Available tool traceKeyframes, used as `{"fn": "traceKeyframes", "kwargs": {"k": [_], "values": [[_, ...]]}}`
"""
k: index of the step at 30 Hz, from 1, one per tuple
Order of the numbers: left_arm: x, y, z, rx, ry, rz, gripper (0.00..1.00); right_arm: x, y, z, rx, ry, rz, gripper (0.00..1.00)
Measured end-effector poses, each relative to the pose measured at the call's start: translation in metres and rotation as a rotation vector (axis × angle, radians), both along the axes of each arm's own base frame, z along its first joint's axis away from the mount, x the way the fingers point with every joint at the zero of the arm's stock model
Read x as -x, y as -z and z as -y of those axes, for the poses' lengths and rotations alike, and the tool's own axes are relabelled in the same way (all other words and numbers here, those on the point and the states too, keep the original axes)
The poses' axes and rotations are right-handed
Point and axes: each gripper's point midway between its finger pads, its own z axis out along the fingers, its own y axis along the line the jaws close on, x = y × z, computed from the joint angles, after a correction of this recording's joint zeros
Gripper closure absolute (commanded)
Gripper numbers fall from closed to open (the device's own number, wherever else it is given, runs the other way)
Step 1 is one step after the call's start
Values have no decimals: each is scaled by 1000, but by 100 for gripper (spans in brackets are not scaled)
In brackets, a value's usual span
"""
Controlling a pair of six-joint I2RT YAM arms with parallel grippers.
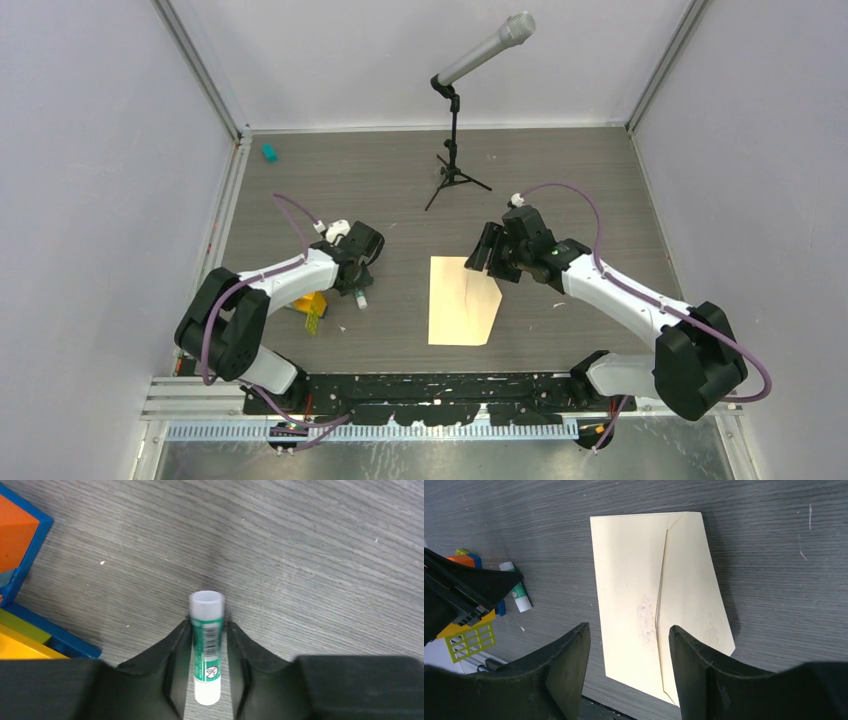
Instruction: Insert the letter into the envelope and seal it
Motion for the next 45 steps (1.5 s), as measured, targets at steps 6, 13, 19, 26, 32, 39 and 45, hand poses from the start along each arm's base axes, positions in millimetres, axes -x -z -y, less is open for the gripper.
{"fn": "traceKeyframes", "kwargs": {"k": [6,13,19,26,32,39,45], "values": [[-7,-1,10,61,-40,26,100,5,-4,4,4,-7,30,36],[-2,-18,36,248,-103,17,100,11,-19,-4,-8,-30,104,36],[-6,-78,64,536,-214,116,100,21,-38,-33,-36,-102,206,39],[-6,-107,90,735,-290,119,100,36,-52,-67,-56,-194,290,39],[-5,-118,108,826,-308,108,100,42,-63,-95,-51,-252,338,38],[-3,-124,119,866,-300,106,100,41,-58,-112,-21,-275,344,35],[-1,-127,125,882,-287,106,100,36,-54,-117,-3,-272,341,40]]}}
